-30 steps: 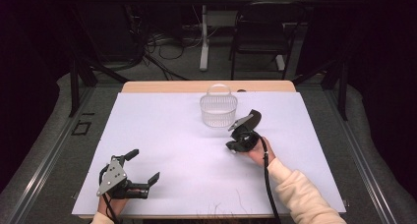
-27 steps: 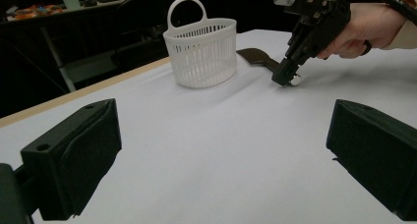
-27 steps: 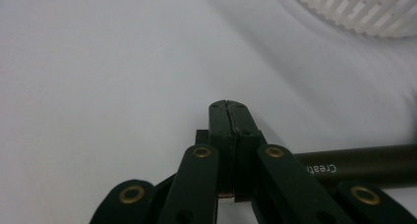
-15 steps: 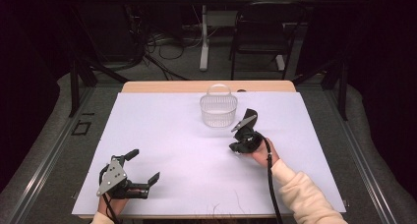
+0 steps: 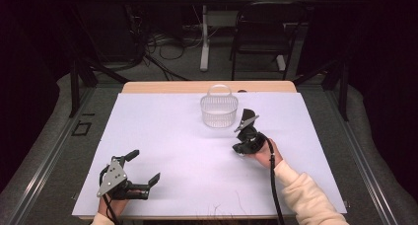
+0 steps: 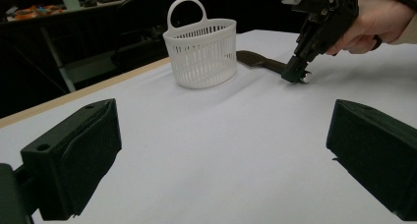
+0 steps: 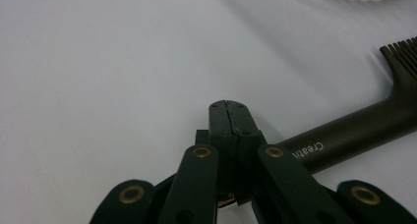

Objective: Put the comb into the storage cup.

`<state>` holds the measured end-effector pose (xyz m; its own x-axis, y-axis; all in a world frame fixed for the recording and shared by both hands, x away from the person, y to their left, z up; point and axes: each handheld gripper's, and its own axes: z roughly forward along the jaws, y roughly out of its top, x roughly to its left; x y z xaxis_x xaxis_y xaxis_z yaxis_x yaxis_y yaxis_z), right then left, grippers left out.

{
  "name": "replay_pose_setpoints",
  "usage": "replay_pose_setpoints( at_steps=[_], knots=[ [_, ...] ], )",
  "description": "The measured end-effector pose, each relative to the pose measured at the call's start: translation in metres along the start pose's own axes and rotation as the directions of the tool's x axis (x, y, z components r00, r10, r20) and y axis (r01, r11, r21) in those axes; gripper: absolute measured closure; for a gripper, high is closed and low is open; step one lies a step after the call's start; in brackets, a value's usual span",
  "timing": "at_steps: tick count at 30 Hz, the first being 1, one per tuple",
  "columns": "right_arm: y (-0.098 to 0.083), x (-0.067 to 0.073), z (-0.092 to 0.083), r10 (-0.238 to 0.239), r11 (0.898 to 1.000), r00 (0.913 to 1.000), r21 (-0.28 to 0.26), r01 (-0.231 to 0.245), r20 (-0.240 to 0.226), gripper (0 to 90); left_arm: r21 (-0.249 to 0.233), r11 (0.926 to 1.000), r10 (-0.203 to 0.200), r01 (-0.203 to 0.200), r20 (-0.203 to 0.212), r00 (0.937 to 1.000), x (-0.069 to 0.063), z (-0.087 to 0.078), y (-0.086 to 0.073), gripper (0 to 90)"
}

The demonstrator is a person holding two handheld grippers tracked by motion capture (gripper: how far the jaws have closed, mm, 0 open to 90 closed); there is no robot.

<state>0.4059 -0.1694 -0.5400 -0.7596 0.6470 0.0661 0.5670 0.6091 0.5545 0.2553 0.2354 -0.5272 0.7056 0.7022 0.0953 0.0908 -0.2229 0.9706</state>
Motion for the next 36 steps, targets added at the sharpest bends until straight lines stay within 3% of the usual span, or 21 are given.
replay_pose_setpoints(
  at_steps=[15, 21, 27, 30, 36],
  knots=[
    [-0.002, -0.006, -0.003, 0.026, 0.999, 0.9993, 0.025, -0.027, 0.025, 90.0, 0.001, 1.0, 0.005, -0.005, -0.002, 1.0, 0.0, 0.0, 0.0, 0.1],
    [-0.002, -0.008, -0.004, 0.058, 0.998, 0.9978, 0.027, -0.059, 0.031, 89.6, 0.001, 1.0, 0.003, -0.003, -0.001, 1.0, 0.0, 0.0, 0.0, 0.2],
    [0.002, -0.01, -0.008, 0.113, 0.994, 0.9935, 0.007, -0.114, 0.01, 71.9, 0.001, 1.0, 0.002, -0.002, -0.006, 1.0, -0.001, 0.0, 0.001, 0.2],
    [0.004, -0.011, -0.014, 0.177, 0.984, 0.9842, -0.01, -0.177, 0.002, 59.5, 0.003, 1.0, 0.001, -0.001, -0.006, 1.0, 0.0, 0.0, 0.0, 0.2],
    [0.007, -0.01, -0.024, 0.23, 0.973, 0.9724, 0.002, -0.23, 0.039, 47.6, -0.002, 0.9999, -0.012, 0.012, 0.0, 0.9999, 0.0, -0.001, 0.0, 0.2]
  ],
)
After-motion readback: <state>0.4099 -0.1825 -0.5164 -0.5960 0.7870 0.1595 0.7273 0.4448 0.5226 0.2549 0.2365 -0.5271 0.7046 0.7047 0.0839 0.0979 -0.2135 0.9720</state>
